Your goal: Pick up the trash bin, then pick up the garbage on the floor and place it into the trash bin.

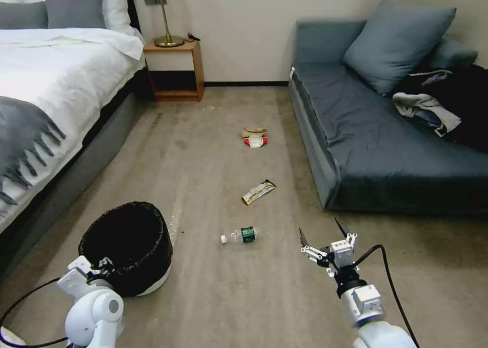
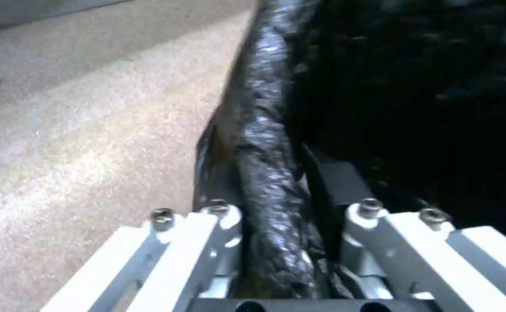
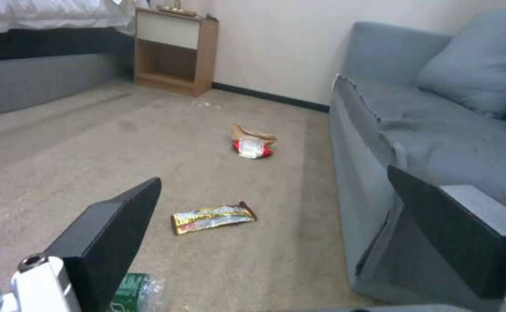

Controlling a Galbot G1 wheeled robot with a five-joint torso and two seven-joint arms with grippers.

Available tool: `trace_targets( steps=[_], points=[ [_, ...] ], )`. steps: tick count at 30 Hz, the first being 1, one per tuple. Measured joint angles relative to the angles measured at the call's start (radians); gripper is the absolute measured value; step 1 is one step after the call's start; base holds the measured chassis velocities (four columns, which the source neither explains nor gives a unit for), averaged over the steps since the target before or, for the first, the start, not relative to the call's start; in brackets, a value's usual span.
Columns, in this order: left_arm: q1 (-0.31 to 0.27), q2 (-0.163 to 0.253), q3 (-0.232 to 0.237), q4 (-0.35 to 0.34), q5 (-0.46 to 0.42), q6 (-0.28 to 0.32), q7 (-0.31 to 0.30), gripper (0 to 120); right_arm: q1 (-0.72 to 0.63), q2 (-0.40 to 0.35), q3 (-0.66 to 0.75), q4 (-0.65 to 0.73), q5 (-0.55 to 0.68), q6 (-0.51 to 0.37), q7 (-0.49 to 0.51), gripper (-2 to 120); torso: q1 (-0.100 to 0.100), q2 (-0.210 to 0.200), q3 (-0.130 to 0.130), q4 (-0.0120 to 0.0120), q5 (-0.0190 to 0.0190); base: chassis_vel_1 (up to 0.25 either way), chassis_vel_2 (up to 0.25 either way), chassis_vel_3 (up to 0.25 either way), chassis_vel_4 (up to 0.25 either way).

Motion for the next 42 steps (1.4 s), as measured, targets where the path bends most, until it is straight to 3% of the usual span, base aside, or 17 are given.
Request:
trace_targets(
  steps=[5, 10, 12, 13, 16, 17, 20, 23, 26, 29, 42],
  points=[
    [0.011, 0.004, 0.001, -0.009, 0.001, 0.001, 0.010, 7, -0.002, 0.009, -0.008, -0.004, -0.002, 0.007, 0.012, 100, 0.000, 0.000, 0.000, -0.0002, -0.0005, 0.000, 0.000, 0.000, 0.000],
    [0.022, 0.007, 0.002, -0.019, 0.033, -0.003, 0.027, 6, 0.002, 0.011, -0.017, -0.006, 0.017, 0.009, -0.001, 100, 0.000, 0.000, 0.000, -0.0002, -0.0006, 0.000, 0.000, 0.000, 0.000],
    [0.046, 0.018, 0.004, -0.042, 0.151, -0.029, 0.083, 6, 0.006, 0.009, -0.017, -0.011, 0.027, 0.016, -0.034, 100, 0.000, 0.000, 0.000, -0.0001, -0.0003, 0.000, 0.000, 0.000, 0.000],
    [0.046, 0.018, 0.004, -0.042, 0.151, -0.029, 0.083, 6, 0.006, 0.009, -0.017, -0.011, 0.027, 0.016, -0.034, 100, 0.000, 0.000, 0.000, -0.0001, -0.0003, 0.000, 0.000, 0.000, 0.000],
    [0.070, 0.052, 0.001, -0.082, 0.301, -0.036, 0.164, 5, 0.014, 0.005, -0.012, -0.025, 0.033, 0.056, -0.052, 100, 0.000, 0.000, 0.000, 0.0000, -0.0002, 0.000, 0.000, 0.000, 0.000],
    [0.070, 0.052, 0.001, -0.082, 0.301, -0.036, 0.164, 5, 0.014, 0.005, -0.012, -0.025, 0.033, 0.056, -0.052, 100, 0.000, 0.000, 0.000, 0.0000, -0.0002, 0.000, 0.000, 0.000, 0.000],
    [0.099, 0.081, -0.015, -0.122, 0.409, -0.037, 0.268, 5, 0.037, 0.010, -0.001, -0.064, 0.056, 0.188, -0.097, 100, 0.000, 0.000, 0.000, -0.0001, 0.0003, 0.000, 0.000, 0.000, 0.000],
    [0.123, 0.083, -0.019, -0.135, 0.444, -0.045, 0.306, 5, 0.049, 0.012, 0.006, -0.079, 0.054, 0.229, -0.117, 100, 0.000, 0.000, 0.000, -0.0001, 0.0001, 0.000, 0.000, 0.000, 0.000],
    [0.123, 0.083, -0.019, -0.135, 0.444, -0.045, 0.306, 5, 0.049, 0.012, 0.006, -0.079, 0.054, 0.229, -0.117, 100, 0.000, 0.000, 0.000, -0.0001, 0.0001, 0.000, 0.000, 0.000, 0.000],
    [0.152, 0.058, -0.022, -0.139, 0.498, -0.088, 0.341, 5, 0.072, 0.027, 0.018, -0.108, 0.045, 0.264, -0.105, 100, 0.000, 0.000, 0.000, 0.0000, 0.0000, 0.000, 0.000, 0.000, 0.000],
    [0.156, 0.032, -0.021, -0.139, 0.509, -0.102, 0.353, 5, 0.083, 0.038, 0.012, -0.158, 0.062, 0.297, -0.102, 100, 0.000, 0.000, 0.000, -0.0001, 0.0000, 0.000, 0.000, 0.000, 0.000]
  ],
)
